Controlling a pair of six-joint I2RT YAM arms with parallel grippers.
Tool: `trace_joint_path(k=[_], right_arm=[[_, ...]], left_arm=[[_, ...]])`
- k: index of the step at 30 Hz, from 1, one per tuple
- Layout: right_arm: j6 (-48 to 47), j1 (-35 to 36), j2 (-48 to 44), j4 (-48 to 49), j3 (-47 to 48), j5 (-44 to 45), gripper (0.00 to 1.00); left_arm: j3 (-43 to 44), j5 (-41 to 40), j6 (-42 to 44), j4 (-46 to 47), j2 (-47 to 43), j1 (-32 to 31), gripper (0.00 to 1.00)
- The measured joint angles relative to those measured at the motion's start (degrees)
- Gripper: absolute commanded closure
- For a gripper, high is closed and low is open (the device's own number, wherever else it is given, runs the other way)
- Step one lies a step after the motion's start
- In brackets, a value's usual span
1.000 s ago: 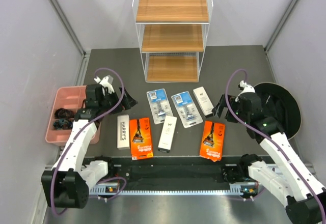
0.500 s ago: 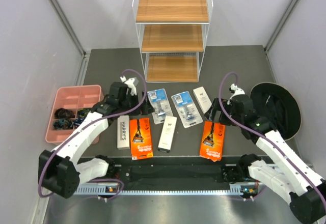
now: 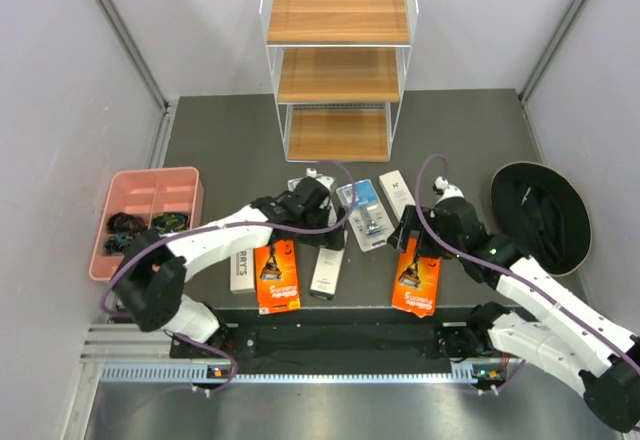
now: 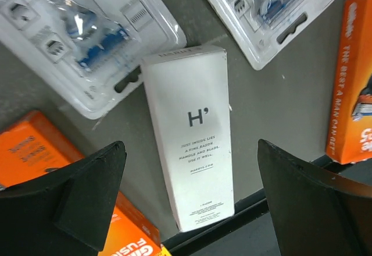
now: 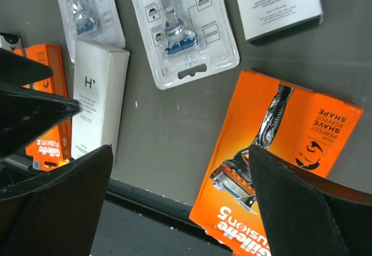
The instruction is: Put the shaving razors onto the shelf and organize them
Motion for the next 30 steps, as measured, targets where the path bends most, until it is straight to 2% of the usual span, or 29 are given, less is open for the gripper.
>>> trace_joint_path(k=[6, 10, 11, 13, 15, 18, 30], right_arm=[[2.5, 4.1, 0.0, 0.1, -1.5, 1.3, 0.01], [3.8, 5.2, 0.0, 0.2, -1.5, 1.9, 0.01], [4.0, 5.4, 0.0, 0.2, -1.6, 2.0, 0.01], [4.3, 5.6, -0.1, 0.3, -1.8, 2.1, 0.01], [4.5, 5.6, -0.3, 0.3, -2.1, 2.2, 0.01], [4.8, 5.6, -0.5, 0.2, -2.3, 2.3, 0.01], [4.7, 5.6, -1.8, -0.8, -2.4, 2.3, 0.01]], left_arm=[[2.9, -3.6, -1.7, -0.2, 9.1, -5.3, 0.01], [4.6, -6.1, -2.2, -0.7, 13.5, -7.7, 0.1], [4.9, -6.5, -2.3, -0.8, 14.2, -8.1, 0.2], [5.1, -7.3, -2.7, -0.9, 14.8, -8.5, 0.29], [5.1, -7.5, -2.9, -1.1, 14.9, -8.6, 0.45], [5.2, -7.5, -3.3, -1.1, 14.9, -8.7, 0.54], [7.5, -9.6, -3.5, -4.5, 14.4, -8.7, 0.56]])
